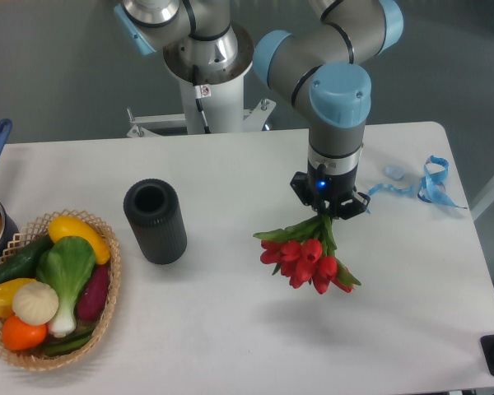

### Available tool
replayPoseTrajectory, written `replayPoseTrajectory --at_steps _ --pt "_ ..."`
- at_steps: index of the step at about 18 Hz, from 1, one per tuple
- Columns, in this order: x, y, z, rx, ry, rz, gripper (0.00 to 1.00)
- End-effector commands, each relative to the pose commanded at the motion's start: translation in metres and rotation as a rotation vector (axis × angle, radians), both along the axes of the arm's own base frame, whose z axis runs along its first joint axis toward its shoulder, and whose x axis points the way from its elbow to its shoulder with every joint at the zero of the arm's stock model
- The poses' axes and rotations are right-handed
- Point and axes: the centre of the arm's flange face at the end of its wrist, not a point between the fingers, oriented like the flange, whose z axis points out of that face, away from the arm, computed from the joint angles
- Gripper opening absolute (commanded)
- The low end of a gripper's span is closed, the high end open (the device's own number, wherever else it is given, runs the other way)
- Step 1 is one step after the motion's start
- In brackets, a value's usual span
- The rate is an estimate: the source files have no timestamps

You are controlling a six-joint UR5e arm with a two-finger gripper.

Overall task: Insert the flowers into the vase
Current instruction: 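Carry the red tulip bunch with the gripper toward the black vase, then raise the tulips and position their stems above the vase opening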

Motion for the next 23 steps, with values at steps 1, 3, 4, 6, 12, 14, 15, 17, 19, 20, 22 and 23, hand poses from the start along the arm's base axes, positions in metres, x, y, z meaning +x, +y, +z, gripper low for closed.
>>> replayPoseTrajectory --at_steps 1,3,4,6,12,14,15,17,19,20,22,23 --pt "0.000 0.000 0.001 0.000 0.000 -0.002 0.00" --pt "0.000 0.001 0.003 0.008 0.002 -0.007 0.00" --pt "0.002 0.004 0.004 0.015 0.003 -0.011 0.00" --pt "0.009 0.012 0.016 0.093 -0.010 -0.011 0.00" --pt "0.045 0.035 0.087 0.507 -0.065 -0.019 0.00" --pt "0.056 0.044 0.102 0.658 -0.149 -0.034 0.00" --pt "0.062 0.049 0.110 0.745 -0.216 -0.047 0.00" --pt "0.073 0.055 0.120 0.905 -0.358 -0.084 0.00" --pt "0.085 0.055 0.124 1.002 -0.444 -0.121 0.00" --pt "0.094 0.053 0.125 1.026 -0.456 -0.138 0.00" --pt "0.107 0.047 0.129 1.075 -0.467 -0.167 0.00" --pt "0.114 0.043 0.134 1.108 -0.481 -0.184 0.00"
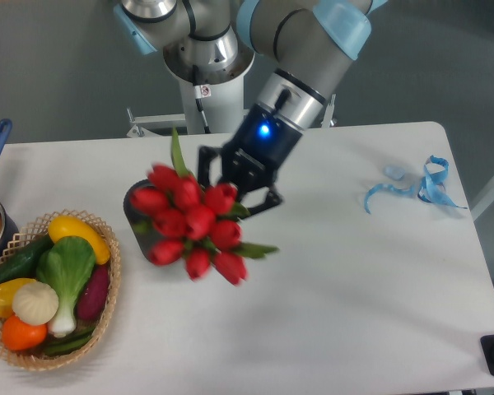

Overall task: Insert the flowers into the vase
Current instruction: 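Raise the tulips and position their stems above the vase opening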

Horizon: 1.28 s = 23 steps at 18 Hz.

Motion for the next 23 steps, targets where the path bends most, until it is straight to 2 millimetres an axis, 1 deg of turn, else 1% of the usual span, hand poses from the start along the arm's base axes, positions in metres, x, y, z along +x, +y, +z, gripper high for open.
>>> replayPoseTrajectory --at_steps 2,4,6,7,9,10,14,15,17,18,20,23 --pt "0.018 -0.009 0.010 0.053 -0.023 -0.026 0.00" --pt "0.040 -0.019 0.012 0.079 -0.035 -0.042 0.00" --pt "0.055 -0.028 0.002 0.078 -0.037 -0.049 0.00" --pt "0.061 -0.031 -0.007 0.080 -0.028 -0.056 0.00" --pt "0.067 -0.033 -0.023 0.094 -0.005 -0.075 0.00" --pt "0.069 -0.032 -0.027 0.096 0.000 -0.081 0.00" --pt "0.063 -0.027 -0.041 0.098 0.004 -0.086 0.00" --pt "0.063 -0.027 -0.042 0.098 0.006 -0.086 0.00" --pt "0.066 -0.029 -0.052 0.098 0.010 -0.093 0.00" --pt "0.068 -0.030 -0.057 0.099 0.014 -0.097 0.02" --pt "0.071 -0.032 -0.071 0.095 0.016 -0.105 0.03" --pt "0.074 -0.034 -0.096 0.097 0.029 -0.124 0.05"
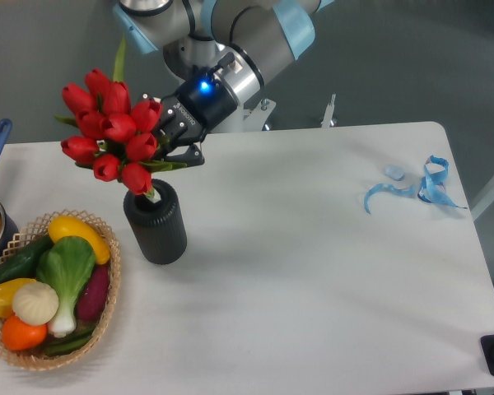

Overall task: Insert the flowers into the vase
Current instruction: 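Raise the tulips and position their stems above the vase opening, then lower the tulip stems down into the black vase, then open the gripper and withdraw it from the tulips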

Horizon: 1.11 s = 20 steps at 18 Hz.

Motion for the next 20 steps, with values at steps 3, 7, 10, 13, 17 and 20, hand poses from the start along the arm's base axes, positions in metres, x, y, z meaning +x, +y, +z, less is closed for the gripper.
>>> replayPoseTrajectory --at_steps 3,7,10,13,17,20 --pt "-0.002 0.001 -0.014 -0.010 -0.005 -0.004 0.15" --pt "-0.009 0.005 -0.049 -0.015 0.008 -0.027 0.32" --pt "-0.003 0.001 -0.075 -0.020 0.021 -0.045 0.53" --pt "-0.003 -0.004 -0.086 -0.034 0.028 -0.042 0.68" --pt "-0.014 -0.011 -0.089 -0.065 0.039 -0.015 1.00" --pt "-0.024 -0.021 -0.086 -0.082 0.066 0.017 1.00"
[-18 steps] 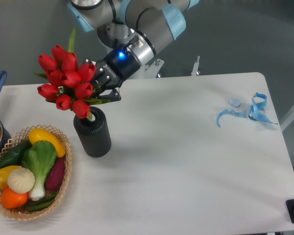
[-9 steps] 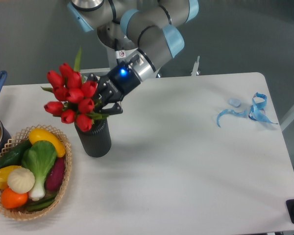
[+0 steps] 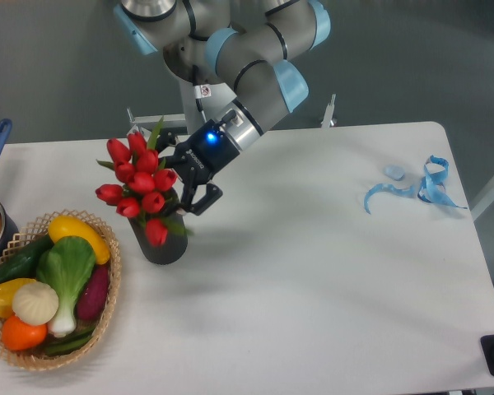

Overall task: Insert the flowers into the vase
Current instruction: 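Open the gripper and withdraw it from the tulips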

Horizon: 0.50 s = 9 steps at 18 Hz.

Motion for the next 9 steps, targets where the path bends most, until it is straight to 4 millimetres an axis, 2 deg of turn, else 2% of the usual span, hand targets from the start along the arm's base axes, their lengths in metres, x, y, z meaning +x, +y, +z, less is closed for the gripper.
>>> replayPoseTrajectory --at_steps 6,9 --pt "-0.013 -0.017 0.010 -0.070 0.081 0.052 1.00" --pt "-0.022 -0.031 0.027 -0.059 0.108 0.096 1.00"
